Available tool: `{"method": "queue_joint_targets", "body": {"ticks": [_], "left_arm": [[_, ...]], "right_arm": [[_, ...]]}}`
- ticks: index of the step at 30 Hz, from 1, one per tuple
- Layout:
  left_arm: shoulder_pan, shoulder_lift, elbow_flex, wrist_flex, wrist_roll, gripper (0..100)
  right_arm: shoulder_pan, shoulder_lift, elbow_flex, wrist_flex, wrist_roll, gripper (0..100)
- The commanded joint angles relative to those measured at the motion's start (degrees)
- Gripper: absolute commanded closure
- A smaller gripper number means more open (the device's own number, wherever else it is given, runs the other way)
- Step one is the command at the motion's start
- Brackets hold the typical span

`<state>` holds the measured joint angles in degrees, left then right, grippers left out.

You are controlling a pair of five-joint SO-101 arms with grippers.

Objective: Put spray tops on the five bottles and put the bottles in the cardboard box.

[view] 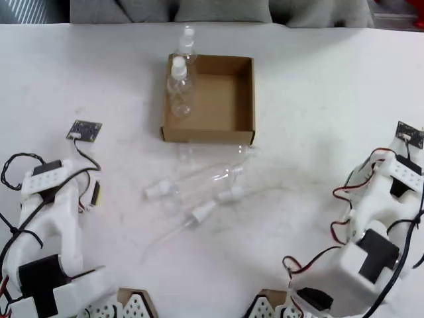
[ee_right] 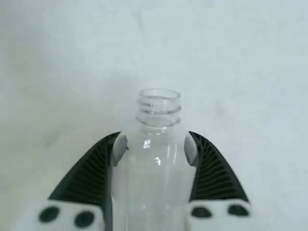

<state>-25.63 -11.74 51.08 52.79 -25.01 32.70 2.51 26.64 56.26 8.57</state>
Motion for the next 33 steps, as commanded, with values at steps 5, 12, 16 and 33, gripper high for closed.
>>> {"method": "queue_joint_targets", "body": {"ticks": [5,12,16,33], "left_arm": [[1.0,-0.3,-2.2,0.0,-0.5,95],[2.6,-0.3,-2.2,0.0,-0.5,95],[3.8,-0.6,-3.5,0.8,-0.6,95],[50.1,-18.6,-12.2,25.1,0.9,83]], "right_arm": [[0.0,-10.4,-1.4,10.4,0.0,97.8],[-0.4,-14.5,8.4,10.2,3.7,97.8],[-1.5,-17.8,16.1,5.4,3.9,97.8],[-1.4,-22.1,26.5,-4.4,4.4,97.8]]}}
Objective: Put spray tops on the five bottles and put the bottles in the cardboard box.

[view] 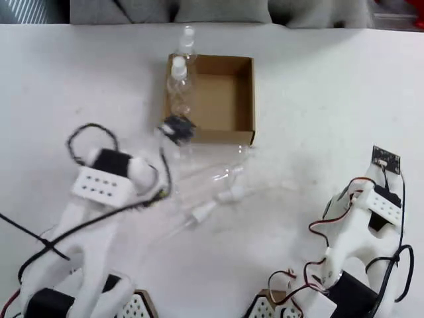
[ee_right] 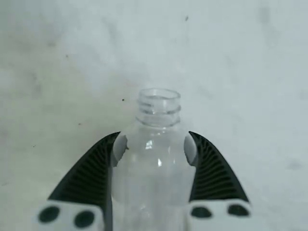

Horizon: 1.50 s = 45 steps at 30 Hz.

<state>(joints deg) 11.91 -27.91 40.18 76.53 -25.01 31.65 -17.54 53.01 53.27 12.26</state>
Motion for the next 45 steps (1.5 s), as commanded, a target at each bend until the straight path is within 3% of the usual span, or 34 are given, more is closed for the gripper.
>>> {"method": "queue_joint_targets", "body": {"ticks": [1,6,14,21,25,31,45], "left_arm": [[14.9,-2.4,-0.6,1.1,1.2,82],[22.5,-2.3,4.4,-5.4,1.0,80],[22.7,-2.3,9.1,-13.8,-3.9,80],[21.5,-1.6,9.3,-16.3,-3.8,80],[18.1,5.8,7.1,-18.1,-3.8,75],[14.1,16.8,0.6,-18.1,-3.8,76],[17.1,19.5,-0.8,-18.5,-0.5,76]], "right_arm": [[-0.3,-2.1,0.3,-1.6,0.7,97.8],[-0.6,-2.1,0.3,-1.7,0.8,97.8],[-0.7,-1.6,0.4,-2.4,0.8,97.8],[-0.7,-1.6,0.4,-2.3,3.5,97.8],[-1.8,-1.6,0.9,-2.3,3.8,97.8],[-1.9,-2.1,1.2,-2.4,3.9,97.8],[-1.9,-1.9,1.2,-2.4,4.0,97.8]]}}
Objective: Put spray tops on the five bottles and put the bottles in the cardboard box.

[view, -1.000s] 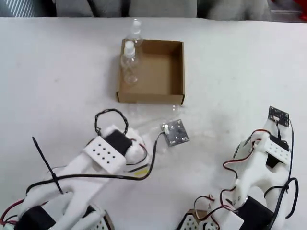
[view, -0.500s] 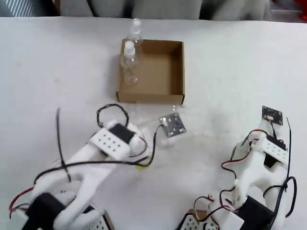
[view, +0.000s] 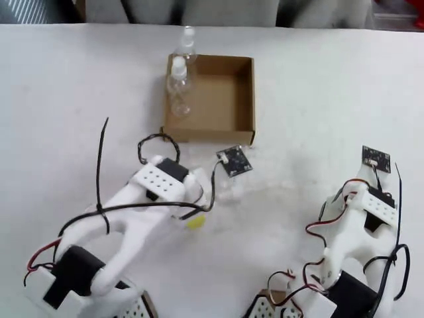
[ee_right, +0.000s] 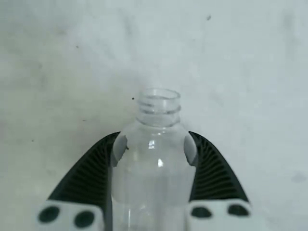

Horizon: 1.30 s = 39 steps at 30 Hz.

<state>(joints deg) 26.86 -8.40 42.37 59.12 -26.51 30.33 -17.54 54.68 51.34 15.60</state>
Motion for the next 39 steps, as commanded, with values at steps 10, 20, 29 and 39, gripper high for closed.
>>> {"method": "queue_joint_targets", "body": {"ticks": [10,20,29,39], "left_arm": [[3.0,0.1,-1.2,-5.3,3.4,76],[2.7,2.6,-1.1,-5.5,3.7,76],[2.6,8.7,-5.5,-3.3,3.8,76],[3.3,9.1,-5.8,-3.4,3.8,81]], "right_arm": [[-0.6,-1.8,-0.4,-0.6,0.6,97.8],[-0.6,-1.7,-0.4,-0.6,0.6,97.8],[-0.6,-1.6,-0.4,-0.6,0.6,97.8],[-0.6,-1.6,-0.4,-0.6,0.6,97.8]]}}
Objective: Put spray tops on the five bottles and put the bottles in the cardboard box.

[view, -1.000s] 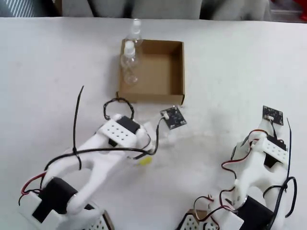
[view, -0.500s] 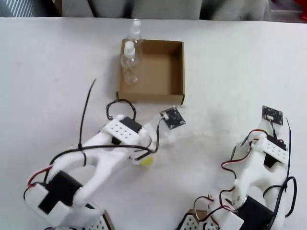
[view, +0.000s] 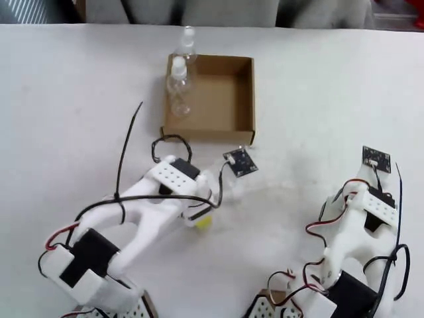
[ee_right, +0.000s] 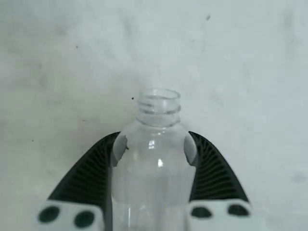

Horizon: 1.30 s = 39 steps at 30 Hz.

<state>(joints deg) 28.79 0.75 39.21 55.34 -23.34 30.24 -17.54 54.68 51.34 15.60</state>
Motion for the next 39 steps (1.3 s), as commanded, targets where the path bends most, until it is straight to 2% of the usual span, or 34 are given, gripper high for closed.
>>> {"method": "queue_joint_targets", "body": {"ticks": [1,11,17,30,39], "left_arm": [[1.8,0.0,-2.6,0.3,0.6,82],[3.0,0.0,-2.1,0.6,0.2,84],[3.1,-0.4,-2.1,0.6,0.1,92],[2.7,-0.7,-1.1,0.2,0.0,93],[2.7,-15.1,11.3,-8.2,0.1,92]], "right_arm": [[-0.5,-1.6,-0.4,-0.6,0.6,97.8],[-0.5,-1.6,-0.4,-0.6,0.6,97.8],[-0.5,-1.6,-0.4,-0.6,0.6,97.8],[-0.5,-2.2,-5.9,0.0,0.1,97.8],[-0.5,-5.6,-18.3,12.2,0.1,97.9]]}}
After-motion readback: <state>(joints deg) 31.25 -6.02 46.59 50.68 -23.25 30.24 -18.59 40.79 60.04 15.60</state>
